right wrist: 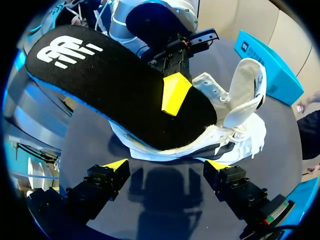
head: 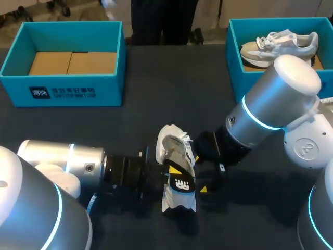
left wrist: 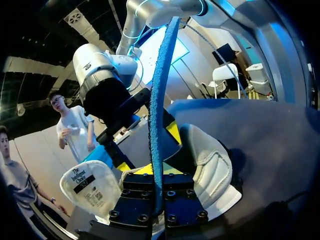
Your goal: Take the shoe out of the shoebox, open the shoe tongue, remove and reinsert the insole, then place the shoe into the shoebox
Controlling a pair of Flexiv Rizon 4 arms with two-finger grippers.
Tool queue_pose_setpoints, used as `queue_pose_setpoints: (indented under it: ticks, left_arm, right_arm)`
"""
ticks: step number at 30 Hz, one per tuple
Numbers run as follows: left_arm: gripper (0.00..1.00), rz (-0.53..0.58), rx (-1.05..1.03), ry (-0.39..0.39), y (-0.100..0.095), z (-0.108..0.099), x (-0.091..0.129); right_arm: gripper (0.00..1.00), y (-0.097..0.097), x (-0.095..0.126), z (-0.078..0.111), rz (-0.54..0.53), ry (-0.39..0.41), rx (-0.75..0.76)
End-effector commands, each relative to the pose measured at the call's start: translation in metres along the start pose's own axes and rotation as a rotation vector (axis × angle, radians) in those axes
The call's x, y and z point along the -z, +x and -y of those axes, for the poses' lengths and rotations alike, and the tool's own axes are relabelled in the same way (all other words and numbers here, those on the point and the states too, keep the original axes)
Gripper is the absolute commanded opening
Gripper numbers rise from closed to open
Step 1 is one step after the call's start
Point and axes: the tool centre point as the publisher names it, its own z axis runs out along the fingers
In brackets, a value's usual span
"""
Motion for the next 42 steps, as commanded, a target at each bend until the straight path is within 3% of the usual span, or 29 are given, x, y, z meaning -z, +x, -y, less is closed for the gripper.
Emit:
queue_pose_setpoints:
  ticks: [1, 15, 19, 21, 31, 42]
  left_arm:
    - [0.12, 0.006, -0.006, -0.001, 0.001, 0.009, 0.004]
    - [0.26, -0.016, -0.047, 0.015, 0.001, 0.028, -0.004]
    - [0.20, -0.017, -0.062, 0.014, 0.000, 0.031, -0.008]
    - [0.00, -0.019, -0.071, 0.012, 0.000, 0.032, -0.011]
    - [0.00, 0.019, -0.107, 0.000, 0.001, 0.009, -0.013]
    - [0.00, 0.016, -0.133, -0.087, -0.005, -0.014, -0.023]
  right_arm:
    - [1.00, 0.001, -0.001, 0.000, 0.001, -0.001, 0.000]
    - [1.00, 0.001, -0.001, 0.000, 0.001, -0.001, 0.000]
    - [1.00, 0.001, -0.001, 0.000, 0.001, -0.001, 0.000]
    - [1.00, 0.001, -0.001, 0.000, 0.001, -0.001, 0.000]
    - [1.00, 0.001, -0.001, 0.000, 0.001, -0.001, 0.000]
    - [1.00, 0.001, -0.001, 0.000, 0.001, -0.001, 0.000]
